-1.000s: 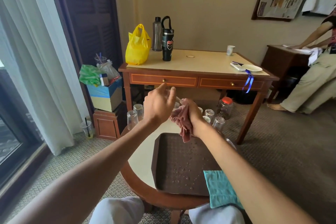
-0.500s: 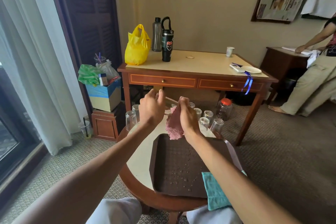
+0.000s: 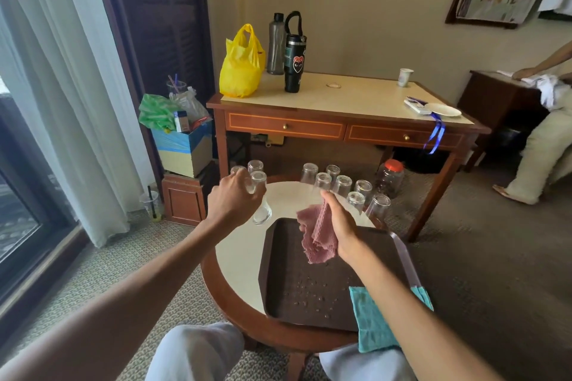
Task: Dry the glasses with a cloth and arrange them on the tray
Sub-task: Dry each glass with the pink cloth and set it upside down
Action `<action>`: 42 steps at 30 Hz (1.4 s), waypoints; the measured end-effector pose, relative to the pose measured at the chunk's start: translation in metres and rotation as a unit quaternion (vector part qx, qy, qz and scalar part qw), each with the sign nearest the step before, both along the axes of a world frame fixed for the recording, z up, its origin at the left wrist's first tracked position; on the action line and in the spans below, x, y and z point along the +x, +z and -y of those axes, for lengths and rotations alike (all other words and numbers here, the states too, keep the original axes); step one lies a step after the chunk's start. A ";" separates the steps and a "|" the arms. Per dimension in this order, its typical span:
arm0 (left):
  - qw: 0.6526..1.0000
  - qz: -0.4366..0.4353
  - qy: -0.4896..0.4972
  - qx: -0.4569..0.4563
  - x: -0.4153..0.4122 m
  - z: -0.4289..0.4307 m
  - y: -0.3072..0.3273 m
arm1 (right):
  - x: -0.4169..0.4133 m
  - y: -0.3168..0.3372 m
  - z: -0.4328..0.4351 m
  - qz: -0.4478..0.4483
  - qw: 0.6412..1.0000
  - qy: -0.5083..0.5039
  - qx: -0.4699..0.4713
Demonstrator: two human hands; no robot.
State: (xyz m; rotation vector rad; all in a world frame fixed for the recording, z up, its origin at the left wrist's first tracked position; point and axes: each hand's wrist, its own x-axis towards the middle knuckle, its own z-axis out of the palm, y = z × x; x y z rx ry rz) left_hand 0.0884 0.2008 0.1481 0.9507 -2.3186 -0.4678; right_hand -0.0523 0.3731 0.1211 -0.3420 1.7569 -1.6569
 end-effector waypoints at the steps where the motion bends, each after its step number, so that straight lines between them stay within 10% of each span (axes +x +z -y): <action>1: 1.000 0.021 0.003 -0.006 0.003 0.001 -0.006 | -0.003 -0.007 0.001 -0.001 1.000 0.003 0.008; 23: 0.955 0.296 -0.016 -0.007 0.002 0.019 -0.107 | 0.005 -0.052 0.001 0.128 0.974 0.185 0.011; 27: 0.978 0.168 -0.045 0.112 -0.005 0.016 -0.077 | 0.007 -0.048 -0.001 0.173 0.955 0.240 0.002; 31: 0.912 0.052 -0.176 0.366 -0.010 0.001 -0.052 | 0.013 -0.040 -0.001 0.229 0.933 0.274 -0.034; 42: 0.861 0.052 -0.205 0.462 0.001 -0.011 -0.028 | 0.005 -0.032 -0.015 0.221 0.942 0.236 -0.086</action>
